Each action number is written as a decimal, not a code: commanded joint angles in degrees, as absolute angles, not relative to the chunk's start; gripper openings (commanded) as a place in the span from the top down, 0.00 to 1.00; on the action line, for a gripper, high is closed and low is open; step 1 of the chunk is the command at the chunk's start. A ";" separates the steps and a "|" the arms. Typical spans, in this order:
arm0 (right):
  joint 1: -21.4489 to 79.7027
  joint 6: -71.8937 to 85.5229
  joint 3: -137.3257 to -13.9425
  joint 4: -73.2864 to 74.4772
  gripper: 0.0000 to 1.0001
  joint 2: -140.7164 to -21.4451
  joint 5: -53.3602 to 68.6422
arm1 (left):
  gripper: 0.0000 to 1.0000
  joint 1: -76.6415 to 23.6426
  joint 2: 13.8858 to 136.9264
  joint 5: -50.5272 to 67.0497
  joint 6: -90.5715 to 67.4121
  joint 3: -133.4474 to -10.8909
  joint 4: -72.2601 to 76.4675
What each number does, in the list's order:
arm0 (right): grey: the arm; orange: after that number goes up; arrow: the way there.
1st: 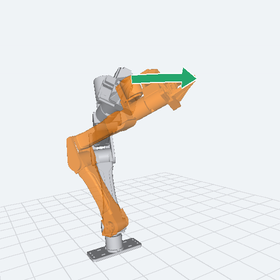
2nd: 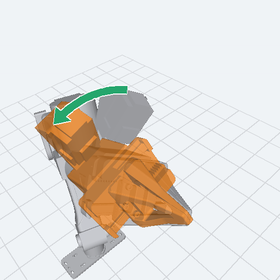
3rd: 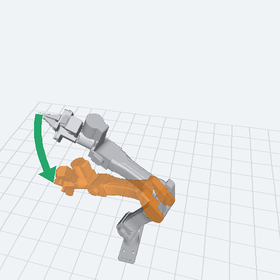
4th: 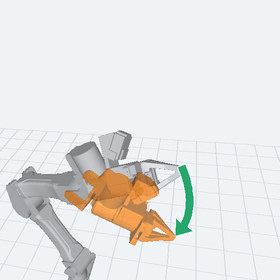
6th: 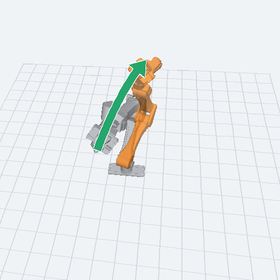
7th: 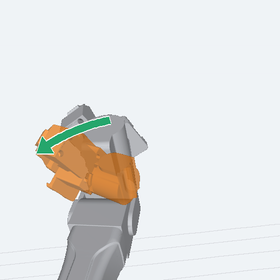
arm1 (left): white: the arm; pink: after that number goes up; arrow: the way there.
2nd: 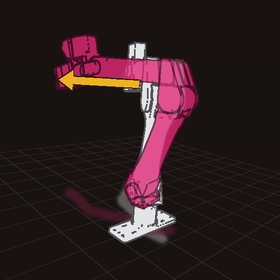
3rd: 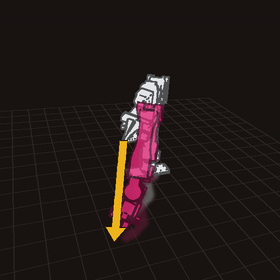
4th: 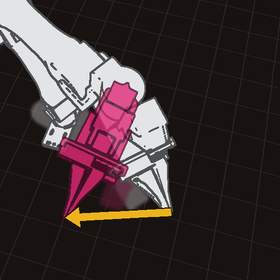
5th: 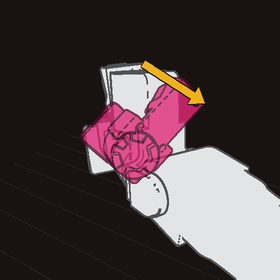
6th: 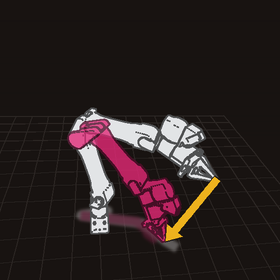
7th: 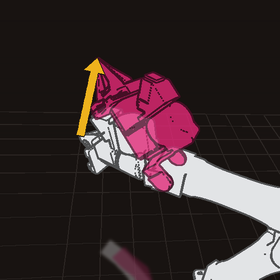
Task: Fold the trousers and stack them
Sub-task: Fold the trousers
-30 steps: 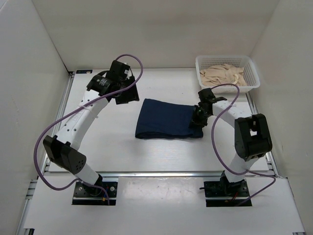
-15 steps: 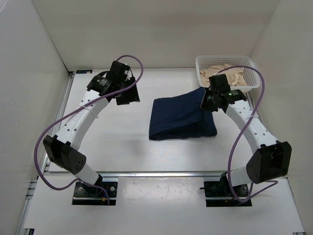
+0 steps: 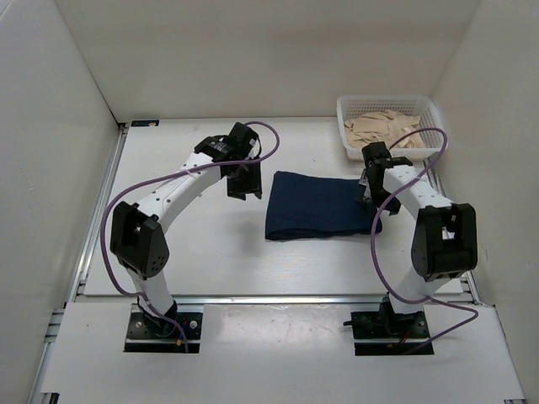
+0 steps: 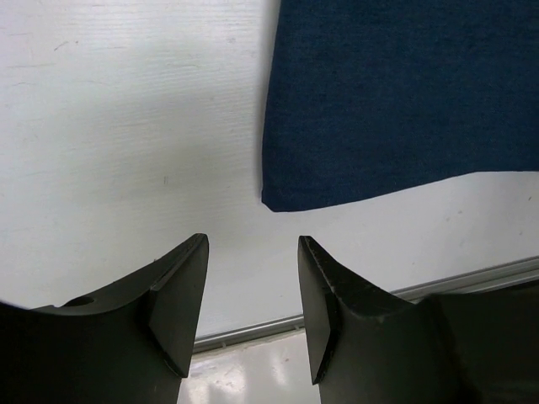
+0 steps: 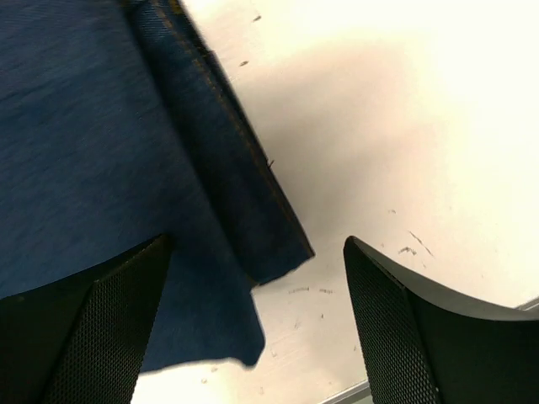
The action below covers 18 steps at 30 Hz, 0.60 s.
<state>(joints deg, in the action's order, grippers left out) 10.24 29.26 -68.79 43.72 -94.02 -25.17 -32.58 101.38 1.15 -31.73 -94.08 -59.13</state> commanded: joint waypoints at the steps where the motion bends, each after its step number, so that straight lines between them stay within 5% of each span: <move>1: 7.14 27.69 -68.83 41.76 0.12 -95.97 -24.10 | 0.42 -32.96 99.05 2.11 -31.29 -93.87 -57.48; 7: 2.73 23.74 -66.80 35.08 0.18 -101.86 -7.94 | 0.43 -33.49 99.05 1.06 -31.29 -93.25 -57.48; 13: 2.20 23.20 -61.63 29.10 0.81 -101.78 6.39 | 0.43 -33.49 98.44 -2.45 -31.29 -91.58 -58.09; 16: 2.90 25.48 -59.33 26.82 0.98 -101.25 13.24 | 0.43 -33.49 98.44 -2.99 -31.29 -91.58 -58.62; 18: 5.78 26.71 -57.75 26.28 1.00 -100.46 13.97 | 0.43 -33.49 99.13 -2.99 -31.29 -91.58 -58.62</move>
